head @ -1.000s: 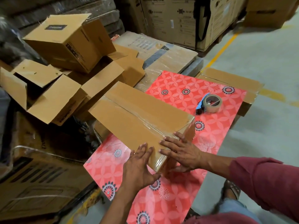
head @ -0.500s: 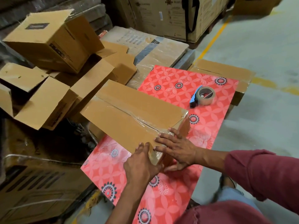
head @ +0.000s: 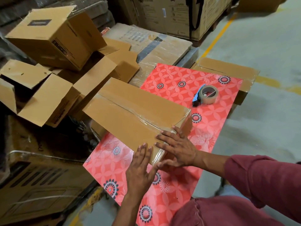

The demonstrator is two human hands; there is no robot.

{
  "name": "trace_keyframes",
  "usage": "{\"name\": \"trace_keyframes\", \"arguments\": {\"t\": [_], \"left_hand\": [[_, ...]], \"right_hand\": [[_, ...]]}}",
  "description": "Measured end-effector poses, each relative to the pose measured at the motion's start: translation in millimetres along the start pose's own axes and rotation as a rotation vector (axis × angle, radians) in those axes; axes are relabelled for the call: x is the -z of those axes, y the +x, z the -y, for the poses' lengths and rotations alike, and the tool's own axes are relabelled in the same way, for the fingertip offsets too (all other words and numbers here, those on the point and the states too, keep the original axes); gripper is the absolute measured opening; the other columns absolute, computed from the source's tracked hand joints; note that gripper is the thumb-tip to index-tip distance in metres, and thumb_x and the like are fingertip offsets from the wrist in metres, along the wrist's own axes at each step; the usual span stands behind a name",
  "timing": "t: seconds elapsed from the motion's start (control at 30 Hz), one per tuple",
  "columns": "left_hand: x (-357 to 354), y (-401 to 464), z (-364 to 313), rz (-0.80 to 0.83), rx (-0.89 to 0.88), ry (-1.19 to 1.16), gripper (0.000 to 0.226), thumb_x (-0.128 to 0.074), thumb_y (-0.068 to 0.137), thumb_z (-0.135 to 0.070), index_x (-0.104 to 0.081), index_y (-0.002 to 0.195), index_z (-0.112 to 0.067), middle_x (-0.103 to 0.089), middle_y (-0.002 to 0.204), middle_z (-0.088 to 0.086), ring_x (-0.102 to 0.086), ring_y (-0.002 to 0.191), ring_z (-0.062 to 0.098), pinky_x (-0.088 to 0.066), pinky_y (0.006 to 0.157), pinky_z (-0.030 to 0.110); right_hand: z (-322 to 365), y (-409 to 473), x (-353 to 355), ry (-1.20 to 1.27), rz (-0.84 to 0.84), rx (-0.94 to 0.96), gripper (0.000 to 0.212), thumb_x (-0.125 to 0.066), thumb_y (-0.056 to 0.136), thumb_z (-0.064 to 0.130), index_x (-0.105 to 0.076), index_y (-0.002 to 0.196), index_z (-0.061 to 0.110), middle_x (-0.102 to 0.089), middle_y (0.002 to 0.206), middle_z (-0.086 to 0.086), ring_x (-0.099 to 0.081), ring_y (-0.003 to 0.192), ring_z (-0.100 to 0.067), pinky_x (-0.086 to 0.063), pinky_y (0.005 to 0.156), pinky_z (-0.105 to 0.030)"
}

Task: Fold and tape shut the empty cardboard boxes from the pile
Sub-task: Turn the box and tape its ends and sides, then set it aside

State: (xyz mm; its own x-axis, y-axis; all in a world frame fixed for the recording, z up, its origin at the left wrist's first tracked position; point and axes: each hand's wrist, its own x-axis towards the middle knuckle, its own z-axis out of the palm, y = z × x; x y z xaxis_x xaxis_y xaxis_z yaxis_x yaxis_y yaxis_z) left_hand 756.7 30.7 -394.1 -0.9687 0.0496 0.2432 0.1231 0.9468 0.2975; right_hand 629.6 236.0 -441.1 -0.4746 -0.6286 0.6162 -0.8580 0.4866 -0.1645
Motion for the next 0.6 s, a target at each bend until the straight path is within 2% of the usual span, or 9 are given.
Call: {"name": "trace_keyframes", "arguments": {"t": [0.07, 0.2, 0.27, 0.33, 0.4, 0.47, 0.53, 0.6], "left_hand": [[-14.1, -1.7, -1.8, -0.093, -0.001, 0.006, 0.057, -0.050, 0.106, -0.054, -0.056, 0.150, -0.017, -0.044, 0.162, 0.004, -0.037, 0.153, 0.023, -0.055, 0.103, 0.049], [-29.0, -3.5, -14.7, -0.226, 0.064, -0.084, 0.055, -0.040, 0.109, -0.047, -0.055, 0.149, -0.012, -0.043, 0.163, 0.008, -0.033, 0.155, 0.031, -0.053, 0.104, 0.054], [-32.5, -5.4, -18.3, -0.217, 0.062, -0.129, 0.064, -0.040, 0.107, -0.052, -0.051, 0.151, -0.007, -0.038, 0.165, 0.012, -0.027, 0.156, 0.035, -0.041, 0.117, 0.054], [-35.9, -7.4, -16.9, -0.188, 0.048, -0.130, 0.075, -0.047, 0.102, -0.060, -0.045, 0.153, -0.006, -0.033, 0.166, 0.017, -0.022, 0.157, 0.040, -0.028, 0.126, 0.049], [-39.6, -7.0, -11.2, -0.180, 0.031, -0.081, 0.076, -0.054, 0.100, -0.059, -0.040, 0.154, -0.008, -0.032, 0.166, 0.018, -0.023, 0.157, 0.040, -0.031, 0.125, 0.049], [-41.4, -6.6, -8.4, -0.185, 0.005, -0.045, 0.073, -0.056, 0.101, -0.055, -0.039, 0.154, -0.008, -0.032, 0.167, 0.017, -0.024, 0.156, 0.040, -0.034, 0.122, 0.056], [-39.1, -7.2, -11.1, -0.169, 0.011, -0.027, 0.074, -0.055, 0.100, -0.056, -0.040, 0.154, -0.009, -0.030, 0.168, 0.016, -0.022, 0.157, 0.039, -0.027, 0.122, 0.064], [-31.6, -7.7, -17.4, -0.128, 0.051, 0.029, 0.080, -0.048, 0.098, -0.067, -0.044, 0.155, -0.011, -0.030, 0.168, 0.013, -0.020, 0.159, 0.034, -0.013, 0.125, 0.066]], "right_hand": [[-4.8, -2.5, -1.3, -0.027, 0.048, 0.047, 0.077, -0.068, 0.086, 0.069, -0.060, 0.145, 0.021, -0.052, 0.155, -0.006, -0.044, 0.146, -0.028, -0.031, 0.116, -0.066], [-17.4, -6.6, 3.8, -0.154, 0.193, 0.119, 0.097, -0.078, 0.074, 0.049, -0.038, 0.159, 0.024, -0.034, 0.166, -0.005, -0.032, 0.153, -0.028, -0.021, 0.122, -0.063], [-16.2, -5.9, 4.4, -0.136, 0.173, 0.110, 0.091, -0.070, 0.082, 0.062, -0.039, 0.159, 0.024, -0.035, 0.166, -0.005, -0.032, 0.153, -0.027, -0.018, 0.123, -0.061], [-13.5, -5.3, 3.6, -0.097, 0.170, 0.105, 0.087, -0.056, 0.088, 0.075, -0.043, 0.157, 0.024, -0.037, 0.164, -0.006, -0.034, 0.153, -0.028, -0.019, 0.123, -0.061], [-12.4, -4.8, 3.4, -0.126, 0.185, 0.109, 0.092, -0.065, 0.085, 0.072, -0.038, 0.159, 0.025, -0.034, 0.166, -0.007, -0.032, 0.153, -0.029, -0.019, 0.123, -0.062], [-11.8, -5.0, 5.3, -0.163, 0.202, 0.113, 0.103, -0.072, 0.081, 0.064, -0.026, 0.163, 0.024, -0.024, 0.170, -0.011, -0.024, 0.156, -0.030, -0.016, 0.124, -0.062], [-10.8, -5.7, 11.3, -0.132, 0.197, 0.084, 0.107, -0.071, 0.082, 0.062, -0.017, 0.165, 0.020, -0.016, 0.170, -0.017, -0.016, 0.158, -0.033, -0.016, 0.123, -0.064], [-8.7, -9.0, 20.7, -0.011, 0.119, -0.068, 0.107, -0.066, 0.086, 0.069, -0.017, 0.163, 0.015, -0.014, 0.169, -0.022, -0.013, 0.158, -0.038, -0.020, 0.121, -0.068]]}}
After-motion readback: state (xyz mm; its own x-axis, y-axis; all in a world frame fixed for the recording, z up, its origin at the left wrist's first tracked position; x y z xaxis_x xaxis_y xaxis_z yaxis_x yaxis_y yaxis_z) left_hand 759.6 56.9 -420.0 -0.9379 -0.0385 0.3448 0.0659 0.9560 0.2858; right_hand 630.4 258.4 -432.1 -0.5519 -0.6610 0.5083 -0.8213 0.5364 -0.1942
